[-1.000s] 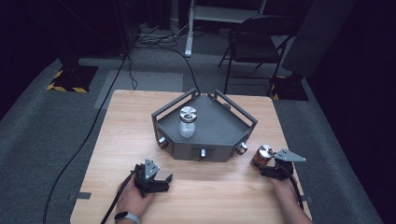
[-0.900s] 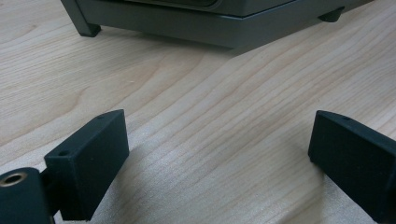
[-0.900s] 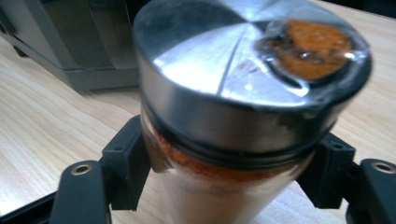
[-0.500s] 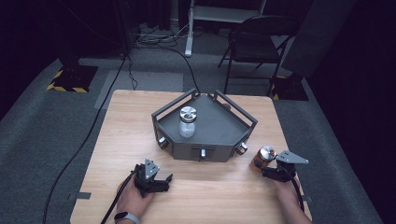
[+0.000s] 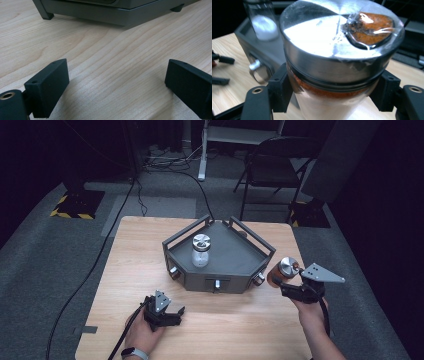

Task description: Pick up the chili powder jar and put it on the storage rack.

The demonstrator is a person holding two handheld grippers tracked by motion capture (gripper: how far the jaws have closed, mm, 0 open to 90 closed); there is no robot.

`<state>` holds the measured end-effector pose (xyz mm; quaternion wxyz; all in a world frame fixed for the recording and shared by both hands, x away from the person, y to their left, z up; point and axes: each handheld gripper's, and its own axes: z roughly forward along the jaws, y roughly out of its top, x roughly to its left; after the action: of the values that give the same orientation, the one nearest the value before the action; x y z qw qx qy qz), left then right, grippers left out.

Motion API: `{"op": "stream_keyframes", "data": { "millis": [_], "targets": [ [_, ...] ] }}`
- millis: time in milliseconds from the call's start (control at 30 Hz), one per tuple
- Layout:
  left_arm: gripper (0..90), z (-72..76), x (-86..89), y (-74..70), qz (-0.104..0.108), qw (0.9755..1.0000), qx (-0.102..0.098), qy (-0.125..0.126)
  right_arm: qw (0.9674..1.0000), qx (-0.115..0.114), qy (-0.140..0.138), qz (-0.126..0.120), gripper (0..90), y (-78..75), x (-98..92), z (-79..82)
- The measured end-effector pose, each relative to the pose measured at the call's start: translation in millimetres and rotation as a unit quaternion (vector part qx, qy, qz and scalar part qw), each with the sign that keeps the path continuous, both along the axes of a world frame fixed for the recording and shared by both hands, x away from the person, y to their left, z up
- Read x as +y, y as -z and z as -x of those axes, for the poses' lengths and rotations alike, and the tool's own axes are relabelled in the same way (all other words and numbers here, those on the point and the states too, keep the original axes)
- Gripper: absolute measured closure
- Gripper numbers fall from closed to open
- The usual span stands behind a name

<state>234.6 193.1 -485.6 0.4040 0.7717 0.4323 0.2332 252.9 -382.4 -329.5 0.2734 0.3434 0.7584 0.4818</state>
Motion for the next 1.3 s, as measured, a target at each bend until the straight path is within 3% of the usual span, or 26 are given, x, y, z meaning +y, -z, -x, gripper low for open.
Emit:
{"op": "stream_keyframes", "data": {
  "millis": [133, 267, 533, 700, 900, 1000, 1133, 1200, 1300],
  "targets": [
    [5.0, 0.0, -0.1, 0.0, 0.0, 1.0, 0.0, 0.0, 0.9997, -0.014, -0.011, 0.013, 30.6, -22.0, 25.5, -8.7],
    [5.0, 0.1, -0.4, 0.0, 0.0, 1.0, 0.0, -0.002, 0.9995, -0.014, -0.018, 0.023, 30.6, -31.1, 49.1, -22.2],
    [5.0, 0.1, -1.1, 0.2, 0.001, 1.0, 0.0, -0.005, 0.9989, 0.004, -0.029, 0.036, 30.6, -27.8, 97.2, -51.9],
    [5.0, 0.2, -1.1, 0.3, 0.001, 1.0, 0.0, -0.005, 0.9988, 0.015, -0.009, 0.046, 30.6, -18.0, 120.8, -63.9],
    [5.0, 0.3, -1.2, 0.4, 0.001, 1.0, 0.0, -0.005, 0.9984, 0.045, 0.017, 0.029, 30.6, -3.3, 127.1, -77.5],
    [5.0, 0.3, -1.2, 0.3, 0.001, 1.0, 0.0, -0.005, 0.9979, 0.045, 0.021, 0.042, 30.6, 3.8, 133.5, -79.3],
    [5.0, 0.3, -1.2, 0.3, 0.001, 1.0, 0.0, -0.005, 0.9985, 0.048, 0.024, 0.005, 30.4, 13.2, 126.0, -80.5],
    [4.9, 0.3, -1.2, 0.3, 0.001, 1.0, 0.0, -0.005, 0.999, 0.041, 0.021, 0.003, 30.2, 17.0, 124.2, -79.4],
    [4.9, 0.4, -1.3, 0.4, 0.002, 1.0, 0.0, -0.006, 0.9989, 0.044, 0.014, -0.002, 16.0, 16.6, 120.4, -80.3]
  ]
}}
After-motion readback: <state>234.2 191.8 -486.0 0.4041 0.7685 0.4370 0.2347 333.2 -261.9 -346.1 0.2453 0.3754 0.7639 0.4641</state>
